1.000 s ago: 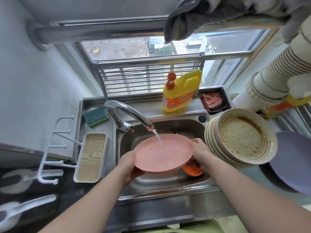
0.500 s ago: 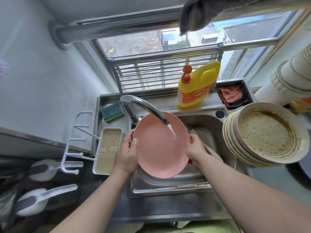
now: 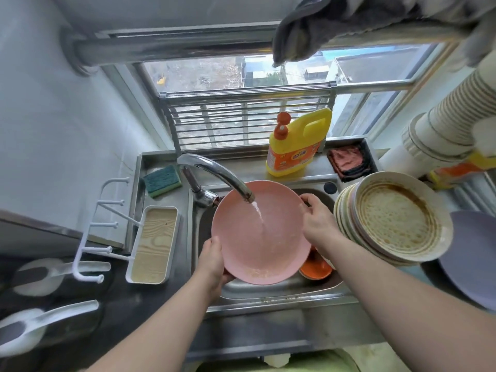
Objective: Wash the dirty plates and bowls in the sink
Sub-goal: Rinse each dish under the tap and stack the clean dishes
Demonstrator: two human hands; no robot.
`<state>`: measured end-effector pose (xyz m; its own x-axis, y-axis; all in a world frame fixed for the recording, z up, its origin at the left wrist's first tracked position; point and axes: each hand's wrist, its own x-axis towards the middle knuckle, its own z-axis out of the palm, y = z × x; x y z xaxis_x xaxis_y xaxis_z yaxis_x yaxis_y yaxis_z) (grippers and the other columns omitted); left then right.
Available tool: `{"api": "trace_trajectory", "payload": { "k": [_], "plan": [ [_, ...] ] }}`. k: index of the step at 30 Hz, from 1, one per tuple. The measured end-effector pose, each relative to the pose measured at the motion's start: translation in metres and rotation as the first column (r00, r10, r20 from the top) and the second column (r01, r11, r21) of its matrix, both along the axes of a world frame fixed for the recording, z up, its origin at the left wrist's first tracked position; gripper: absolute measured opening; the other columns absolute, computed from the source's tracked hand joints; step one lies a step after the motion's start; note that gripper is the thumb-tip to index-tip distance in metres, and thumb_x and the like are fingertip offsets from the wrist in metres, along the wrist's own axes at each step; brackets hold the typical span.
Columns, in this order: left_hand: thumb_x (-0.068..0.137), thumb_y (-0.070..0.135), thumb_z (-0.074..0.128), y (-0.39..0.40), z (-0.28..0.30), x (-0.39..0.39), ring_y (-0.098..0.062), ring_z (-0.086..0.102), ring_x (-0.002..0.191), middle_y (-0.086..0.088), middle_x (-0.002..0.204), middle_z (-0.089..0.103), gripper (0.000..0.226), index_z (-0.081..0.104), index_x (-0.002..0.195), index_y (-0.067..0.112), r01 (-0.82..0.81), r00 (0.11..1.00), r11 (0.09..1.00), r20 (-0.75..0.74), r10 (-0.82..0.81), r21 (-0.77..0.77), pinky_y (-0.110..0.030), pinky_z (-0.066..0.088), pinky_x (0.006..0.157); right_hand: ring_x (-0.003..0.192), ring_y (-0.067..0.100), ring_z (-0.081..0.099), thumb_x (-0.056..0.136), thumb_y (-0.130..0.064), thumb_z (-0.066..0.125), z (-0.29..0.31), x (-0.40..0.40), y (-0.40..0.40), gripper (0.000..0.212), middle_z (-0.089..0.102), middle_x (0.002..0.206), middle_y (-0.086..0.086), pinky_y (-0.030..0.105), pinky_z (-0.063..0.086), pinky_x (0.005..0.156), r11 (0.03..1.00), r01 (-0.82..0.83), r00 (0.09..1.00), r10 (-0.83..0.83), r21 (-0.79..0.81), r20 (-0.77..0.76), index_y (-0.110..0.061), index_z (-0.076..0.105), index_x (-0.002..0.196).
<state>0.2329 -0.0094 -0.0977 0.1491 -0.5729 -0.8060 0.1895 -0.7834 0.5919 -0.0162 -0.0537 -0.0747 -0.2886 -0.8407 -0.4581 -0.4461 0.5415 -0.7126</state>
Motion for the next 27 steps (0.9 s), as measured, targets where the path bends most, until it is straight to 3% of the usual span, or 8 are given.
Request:
{"api": "trace_trajectory", "payload": {
  "k": [4, 10, 14, 16, 22, 25, 27],
  "plan": [
    [0.112, 0.051, 0.029, -0.006, -0.001, -0.009, -0.032, 0.071, 0.110, -0.005, 0.127, 0.070, 0.039, 0.051, 0.137, 0.033, 0.044, 0.998, 0.999, -0.041, -0.044, 0.008, -0.051, 0.064, 0.078, 0.100, 0.016, 0.067, 0.103, -0.051, 0.045, 0.004, -0.009, 0.004, 0.020, 0.072, 0.104, -0.015, 0.051, 0.056, 0.094, 0.999, 0.038, 0.999, -0.037, -0.038, 0.030, -0.050, 0.061, 0.116],
    [0.113, 0.049, 0.028, -0.018, 0.008, -0.009, -0.029, 0.069, 0.109, -0.003, 0.121, 0.072, 0.039, 0.060, 0.126, 0.033, 0.024, 0.999, 0.988, 0.035, -0.019, -0.152, -0.041, 0.059, 0.078, 0.094, 0.019, 0.069, 0.107, -0.040, 0.045, 0.009, -0.010, 0.005, 0.016, 0.073, 0.096, -0.011, 0.049, 0.057, 0.087, 0.996, 0.091, 0.994, -0.089, -0.024, 0.063, -0.047, 0.059, 0.109],
    [0.114, 0.043, 0.037, -0.031, 0.018, 0.010, -0.022, 0.067, 0.115, -0.005, 0.126, 0.071, 0.038, 0.059, 0.135, 0.021, -0.003, 0.994, 0.960, 0.104, 0.034, -0.282, -0.042, 0.054, 0.101, 0.090, 0.023, 0.072, 0.098, -0.047, 0.052, -0.001, 0.009, 0.000, 0.010, 0.075, 0.096, -0.010, 0.052, 0.061, 0.085, 0.989, 0.146, 0.981, -0.149, 0.030, 0.122, -0.053, 0.058, 0.104],
    [0.111, 0.047, 0.044, -0.037, 0.024, 0.023, -0.021, 0.068, 0.118, -0.001, 0.125, 0.073, 0.040, 0.063, 0.137, 0.022, 0.000, 0.989, 0.949, 0.142, 0.048, -0.316, -0.044, 0.053, 0.105, 0.089, 0.025, 0.073, 0.094, -0.041, 0.059, -0.008, 0.021, -0.002, 0.013, 0.076, 0.092, -0.009, 0.053, 0.063, 0.083, 0.983, 0.174, 0.965, -0.181, 0.052, 0.189, -0.052, 0.058, 0.101],
    [0.110, 0.047, 0.047, -0.044, 0.034, 0.054, -0.019, 0.069, 0.100, 0.000, 0.113, 0.078, 0.037, 0.070, 0.126, 0.023, 0.019, 0.986, 0.929, 0.162, 0.045, -0.369, -0.042, 0.054, 0.093, 0.091, 0.027, 0.074, 0.093, -0.030, 0.071, -0.012, 0.057, -0.006, 0.022, 0.077, 0.092, -0.006, 0.048, 0.063, 0.077, 0.966, 0.256, 0.898, -0.254, 0.042, 0.358, -0.046, 0.058, 0.098],
    [0.112, 0.039, 0.047, -0.044, 0.031, 0.050, -0.016, 0.062, 0.086, 0.002, 0.097, 0.075, 0.031, 0.070, 0.120, 0.020, -0.057, 0.993, 0.939, 0.078, 0.089, -0.338, -0.034, 0.051, 0.075, 0.089, 0.030, 0.074, 0.095, -0.037, 0.068, -0.007, 0.057, -0.007, 0.014, 0.076, 0.088, -0.004, 0.050, 0.061, 0.075, 0.961, 0.274, 0.912, -0.245, -0.044, 0.329, -0.046, 0.058, 0.101],
    [0.112, 0.038, 0.048, -0.043, 0.025, 0.041, -0.017, 0.061, 0.088, 0.001, 0.095, 0.074, 0.026, 0.069, 0.111, 0.021, -0.095, 0.995, 0.953, 0.004, 0.100, -0.289, -0.032, 0.050, 0.076, 0.088, 0.025, 0.071, 0.100, -0.044, 0.058, 0.004, 0.048, -0.007, 0.005, 0.074, 0.089, -0.006, 0.049, 0.058, 0.077, 0.966, 0.234, 0.951, -0.204, -0.109, 0.232, -0.045, 0.057, 0.105]
  ]
}}
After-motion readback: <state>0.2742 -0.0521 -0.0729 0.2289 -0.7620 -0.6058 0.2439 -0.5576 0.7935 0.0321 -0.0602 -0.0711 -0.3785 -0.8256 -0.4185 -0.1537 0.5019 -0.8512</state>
